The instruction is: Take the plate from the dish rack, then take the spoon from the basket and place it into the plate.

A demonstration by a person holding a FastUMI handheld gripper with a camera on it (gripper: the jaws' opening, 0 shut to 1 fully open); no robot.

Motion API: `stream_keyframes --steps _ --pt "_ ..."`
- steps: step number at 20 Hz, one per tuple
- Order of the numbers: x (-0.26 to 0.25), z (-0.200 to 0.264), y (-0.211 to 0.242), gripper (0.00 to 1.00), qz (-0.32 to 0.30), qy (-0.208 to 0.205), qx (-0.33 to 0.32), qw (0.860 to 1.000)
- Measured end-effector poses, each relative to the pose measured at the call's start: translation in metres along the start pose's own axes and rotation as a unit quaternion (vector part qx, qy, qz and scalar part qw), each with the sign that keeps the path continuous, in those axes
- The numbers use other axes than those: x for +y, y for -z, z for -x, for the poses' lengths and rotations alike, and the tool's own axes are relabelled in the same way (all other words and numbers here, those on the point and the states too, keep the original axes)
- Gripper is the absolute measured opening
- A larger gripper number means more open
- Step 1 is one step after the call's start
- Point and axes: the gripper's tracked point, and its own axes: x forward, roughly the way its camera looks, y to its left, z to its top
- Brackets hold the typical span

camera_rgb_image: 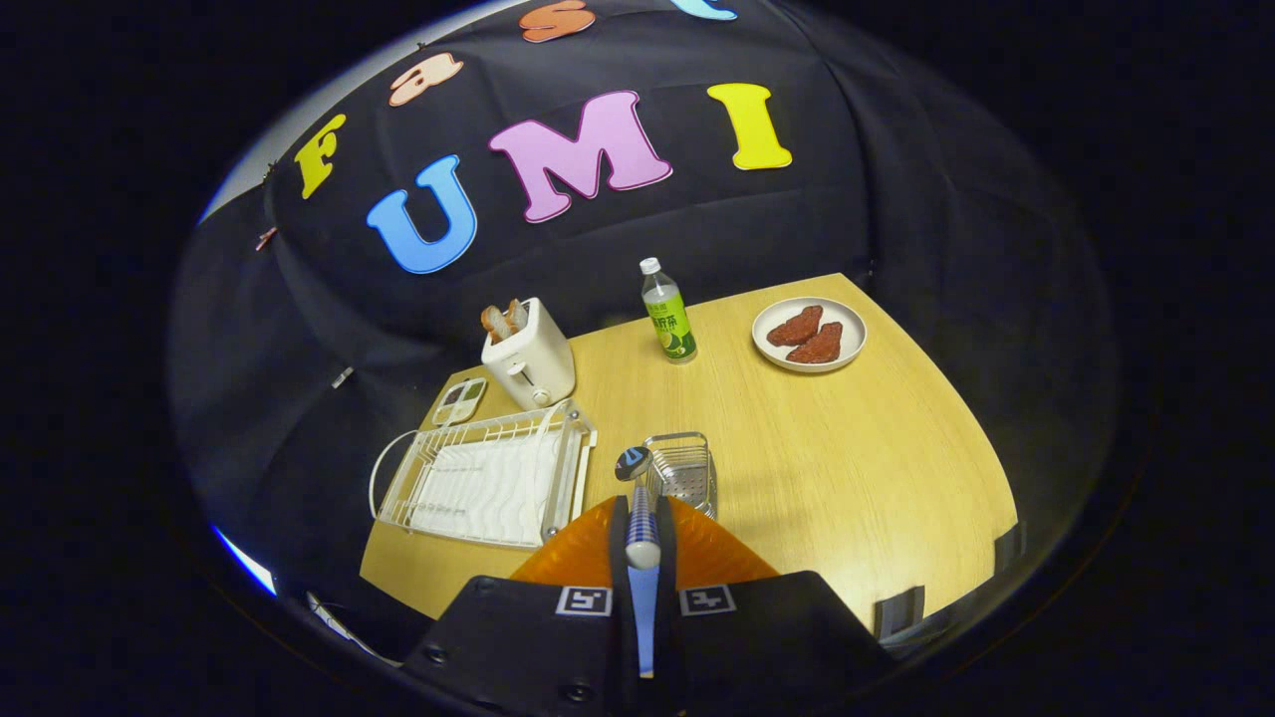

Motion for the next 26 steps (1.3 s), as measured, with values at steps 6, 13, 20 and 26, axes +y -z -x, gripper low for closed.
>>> stream_keyframes --steps 6,13,20,26 --pt "0.014 0.015 0.069 0.1 -0.007 -0.022 0.059 0.998" --pt "0.004 -0.004 0.139 0.1 -0.009 -0.018 0.104 0.994" --pt "0.004 -0.031 0.164 0.1 -0.057 -0.032 0.118 0.991" --pt "-0.005 -0.036 0.183 0.18 -0.051 -0.014 0.142 0.989"
